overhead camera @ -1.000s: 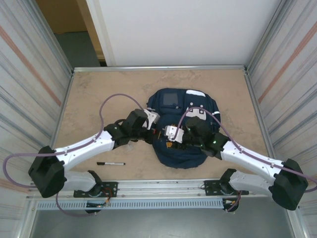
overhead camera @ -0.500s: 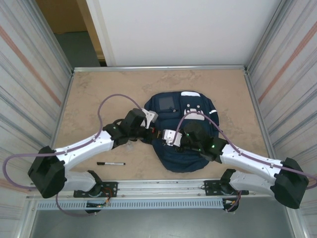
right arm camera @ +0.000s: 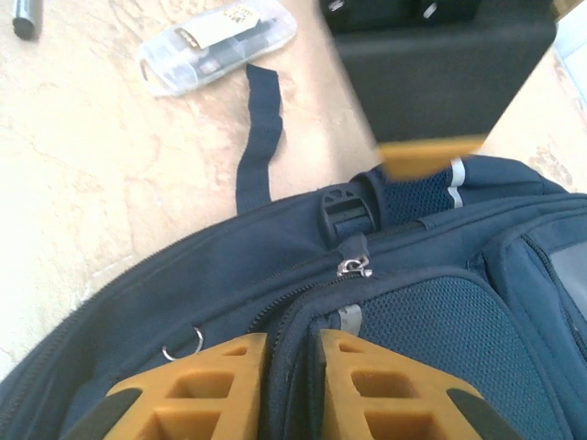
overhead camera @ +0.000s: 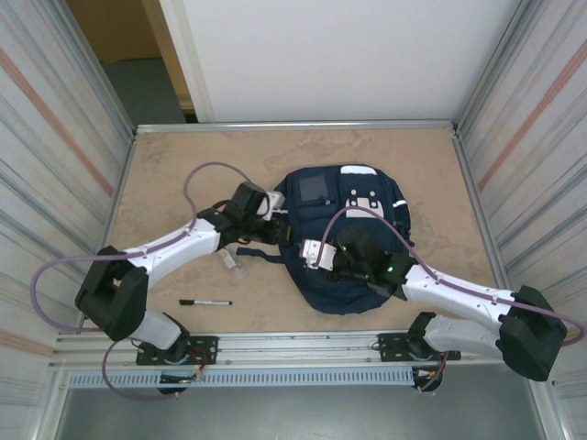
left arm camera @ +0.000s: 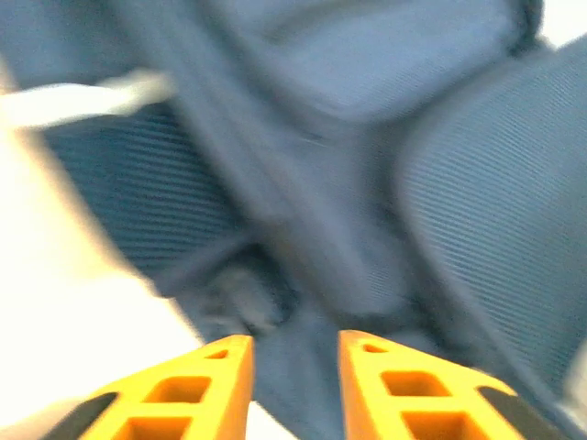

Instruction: Pack the student bag

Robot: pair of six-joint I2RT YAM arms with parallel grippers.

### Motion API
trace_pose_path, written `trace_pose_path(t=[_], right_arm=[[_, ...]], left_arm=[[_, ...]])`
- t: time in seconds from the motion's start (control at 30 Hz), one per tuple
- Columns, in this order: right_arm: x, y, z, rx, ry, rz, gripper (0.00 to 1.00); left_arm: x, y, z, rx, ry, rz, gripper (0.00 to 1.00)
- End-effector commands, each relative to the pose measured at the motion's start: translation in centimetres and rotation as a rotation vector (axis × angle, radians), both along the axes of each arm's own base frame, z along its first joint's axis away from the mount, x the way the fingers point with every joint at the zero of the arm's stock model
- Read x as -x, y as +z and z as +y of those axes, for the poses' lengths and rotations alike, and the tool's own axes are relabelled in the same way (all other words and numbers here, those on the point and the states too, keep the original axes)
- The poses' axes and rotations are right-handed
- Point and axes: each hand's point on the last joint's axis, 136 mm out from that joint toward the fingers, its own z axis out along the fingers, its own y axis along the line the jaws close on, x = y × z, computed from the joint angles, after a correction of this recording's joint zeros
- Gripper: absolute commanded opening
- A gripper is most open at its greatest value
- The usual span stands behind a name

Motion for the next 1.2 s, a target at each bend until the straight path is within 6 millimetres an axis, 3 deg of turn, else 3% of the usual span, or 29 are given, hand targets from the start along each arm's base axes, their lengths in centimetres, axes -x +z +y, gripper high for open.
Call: trace_pose_path(t=[0.0,0.17,0.33,0.4,0.43,0.47,0.63,0.73,0.9,1.03,1.17], right_arm=[[-1.0,3.3,0.6,-0.113,-0.051,0.017,0.2],[-1.4,4.6,0.8,-0.126,-0.034,0.0,0.21],[-1.5,5.8,1.0,-0.149,-0.051,0.003,0.36],[-1.2,6.8,1.2,-0.191,-0.051,0.008,0.5],[-1.1,7.4,1.3,-0.21,-0.05,0.011,0.71],[-1.1,8.0,1.2,-0.227,-0.061,0.011,1.0],[-4.6,13.1,-2.1,-0.401,-0.414,-0.034,0.99],[-5.6,14.2,-3.8,-0.529,-0.594,0.081,0.99],[-5.1,12.0,-4.4,-0.56,-0.716,0.367,0.99],[-4.3,10.1,-2.2,-0.529,-0.633,0.499,0.99],[-4.2,8.8,-0.8,-0.468,-0.626,0.536,0.99]], left_arm=[[0.6,0.9,4.4,-0.086,0.147,-0.023,0.39],[3.3,0.5,8.3,-0.127,0.264,0.057,0.53],[4.6,-2.3,13.1,-0.117,0.467,0.198,0.57],[4.7,-3.0,14.3,-0.098,0.53,0.237,0.58],[4.9,-3.4,14.9,-0.1,0.563,0.253,0.58],[4.9,-3.6,15.3,-0.103,0.588,0.262,0.59],[5.0,-4.6,15.5,-0.114,0.633,0.316,0.64],[5.2,-6.2,15.2,-0.124,0.643,0.367,0.65],[4.6,-7.9,15.1,-0.191,0.627,0.412,0.66],[4.5,-9.1,15.7,-0.284,0.631,0.443,0.66],[4.3,-9.9,15.1,-0.35,0.602,0.441,0.66]])
